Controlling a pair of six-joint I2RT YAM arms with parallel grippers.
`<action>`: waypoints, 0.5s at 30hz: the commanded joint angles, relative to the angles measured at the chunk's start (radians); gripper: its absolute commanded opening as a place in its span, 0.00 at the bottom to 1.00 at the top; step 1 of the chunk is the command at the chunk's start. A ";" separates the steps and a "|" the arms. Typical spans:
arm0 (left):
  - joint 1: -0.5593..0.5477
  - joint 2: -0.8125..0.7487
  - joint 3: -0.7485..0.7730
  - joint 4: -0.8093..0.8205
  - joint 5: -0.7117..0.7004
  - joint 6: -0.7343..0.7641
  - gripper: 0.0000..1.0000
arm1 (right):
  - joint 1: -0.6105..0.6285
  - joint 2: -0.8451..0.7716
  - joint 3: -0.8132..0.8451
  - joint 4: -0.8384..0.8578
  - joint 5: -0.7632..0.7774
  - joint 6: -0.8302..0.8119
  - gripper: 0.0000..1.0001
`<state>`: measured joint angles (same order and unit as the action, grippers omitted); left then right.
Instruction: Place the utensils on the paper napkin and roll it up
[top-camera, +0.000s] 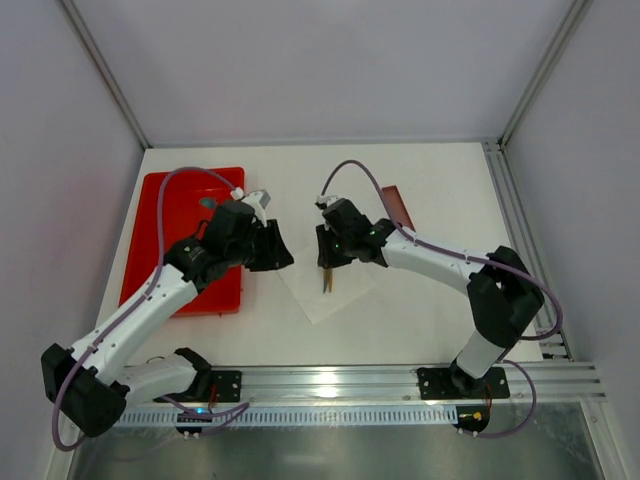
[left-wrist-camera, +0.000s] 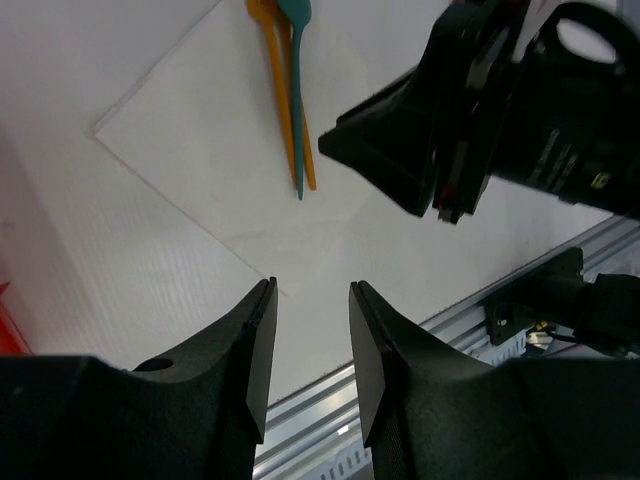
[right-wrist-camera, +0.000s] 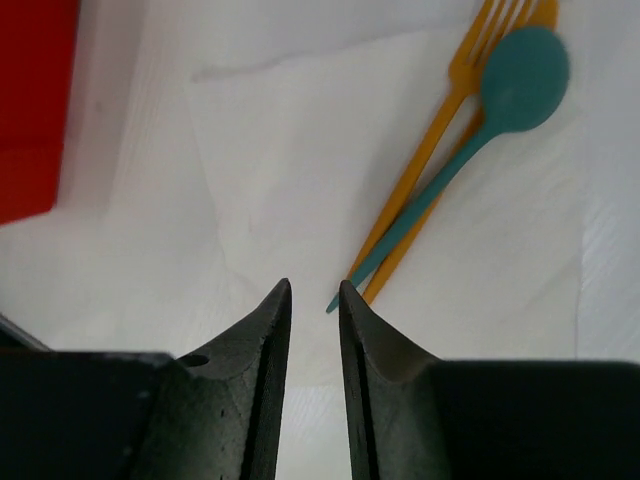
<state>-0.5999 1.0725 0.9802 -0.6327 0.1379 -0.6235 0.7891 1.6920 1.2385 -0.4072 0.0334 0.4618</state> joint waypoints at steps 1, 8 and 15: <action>0.006 0.021 0.118 -0.041 -0.038 -0.059 0.39 | 0.025 -0.067 -0.095 0.065 -0.179 -0.097 0.28; 0.006 0.064 0.074 -0.116 0.014 -0.165 0.41 | 0.094 -0.302 -0.266 0.164 -0.196 -0.107 0.40; 0.008 -0.088 -0.133 0.085 -0.015 -0.202 0.44 | 0.105 -0.429 -0.498 0.245 -0.046 -0.178 0.53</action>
<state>-0.5987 1.0401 0.8406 -0.6422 0.1238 -0.7837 0.8928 1.2827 0.7734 -0.2089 -0.1017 0.3267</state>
